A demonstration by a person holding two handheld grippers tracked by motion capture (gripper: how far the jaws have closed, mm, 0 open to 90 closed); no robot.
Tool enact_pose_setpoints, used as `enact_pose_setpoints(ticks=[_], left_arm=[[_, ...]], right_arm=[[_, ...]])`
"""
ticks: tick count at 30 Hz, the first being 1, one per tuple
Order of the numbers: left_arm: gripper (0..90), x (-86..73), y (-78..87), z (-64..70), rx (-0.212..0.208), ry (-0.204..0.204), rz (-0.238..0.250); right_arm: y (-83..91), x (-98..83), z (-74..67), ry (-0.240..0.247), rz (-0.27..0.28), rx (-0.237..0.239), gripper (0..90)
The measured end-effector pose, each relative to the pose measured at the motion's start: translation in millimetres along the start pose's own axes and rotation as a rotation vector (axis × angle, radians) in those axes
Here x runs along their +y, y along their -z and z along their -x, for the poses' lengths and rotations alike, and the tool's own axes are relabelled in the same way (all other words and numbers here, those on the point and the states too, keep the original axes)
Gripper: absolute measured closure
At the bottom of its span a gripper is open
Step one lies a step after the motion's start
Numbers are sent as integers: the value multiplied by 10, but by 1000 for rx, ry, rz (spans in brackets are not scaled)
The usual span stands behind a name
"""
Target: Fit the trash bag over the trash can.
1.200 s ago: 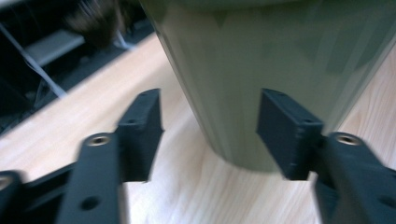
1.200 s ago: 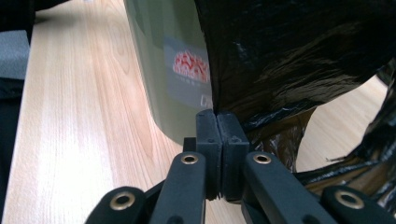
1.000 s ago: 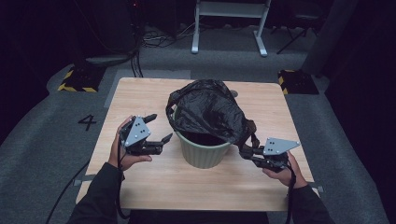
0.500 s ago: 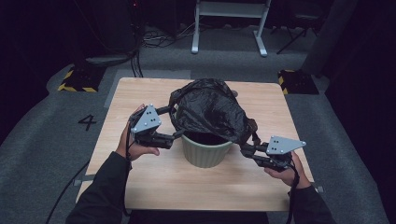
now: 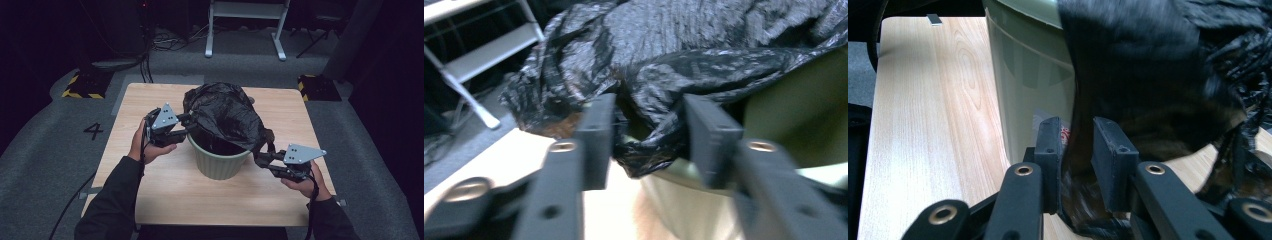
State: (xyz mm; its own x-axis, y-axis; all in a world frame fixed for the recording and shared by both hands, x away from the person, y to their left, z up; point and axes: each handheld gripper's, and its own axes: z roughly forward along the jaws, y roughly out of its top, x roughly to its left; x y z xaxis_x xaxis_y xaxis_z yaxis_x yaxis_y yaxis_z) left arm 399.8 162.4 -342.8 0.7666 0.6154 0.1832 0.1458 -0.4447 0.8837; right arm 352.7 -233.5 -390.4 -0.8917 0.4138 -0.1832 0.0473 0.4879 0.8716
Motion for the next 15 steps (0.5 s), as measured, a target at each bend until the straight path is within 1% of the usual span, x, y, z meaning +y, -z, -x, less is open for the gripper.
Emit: enact_pose_setpoints(ticks=[2,4,5,7,9,11,12,14,15], left_arm=[[760,-7,22,-7,18,-22,4],[846,-11,60,-5,28,-47,5],[855,-13,81,-6,34,-63,1],[871,-32,142,-6,14,-63,18],[878,-63,218,-9,9,-68,30],[880,-114,300,-36,-23,-48,56],[880,-142,338,-48,-27,-46,57],[882,-201,410,-63,-54,-38,76],[882,-243,453,-69,-75,-24,93]], right_arm=[[6,1,-1,-1,2,-4,742],[19,1,0,-1,7,-13,764],[25,-1,0,-6,11,-14,779],[36,-6,1,-14,21,-13,819],[42,-11,-5,-14,23,-7,861],[41,-13,-15,-9,22,2,884],[38,-15,-20,-9,22,5,894],[27,-17,-30,-7,20,9,899],[23,-17,-34,-6,20,10,900]])
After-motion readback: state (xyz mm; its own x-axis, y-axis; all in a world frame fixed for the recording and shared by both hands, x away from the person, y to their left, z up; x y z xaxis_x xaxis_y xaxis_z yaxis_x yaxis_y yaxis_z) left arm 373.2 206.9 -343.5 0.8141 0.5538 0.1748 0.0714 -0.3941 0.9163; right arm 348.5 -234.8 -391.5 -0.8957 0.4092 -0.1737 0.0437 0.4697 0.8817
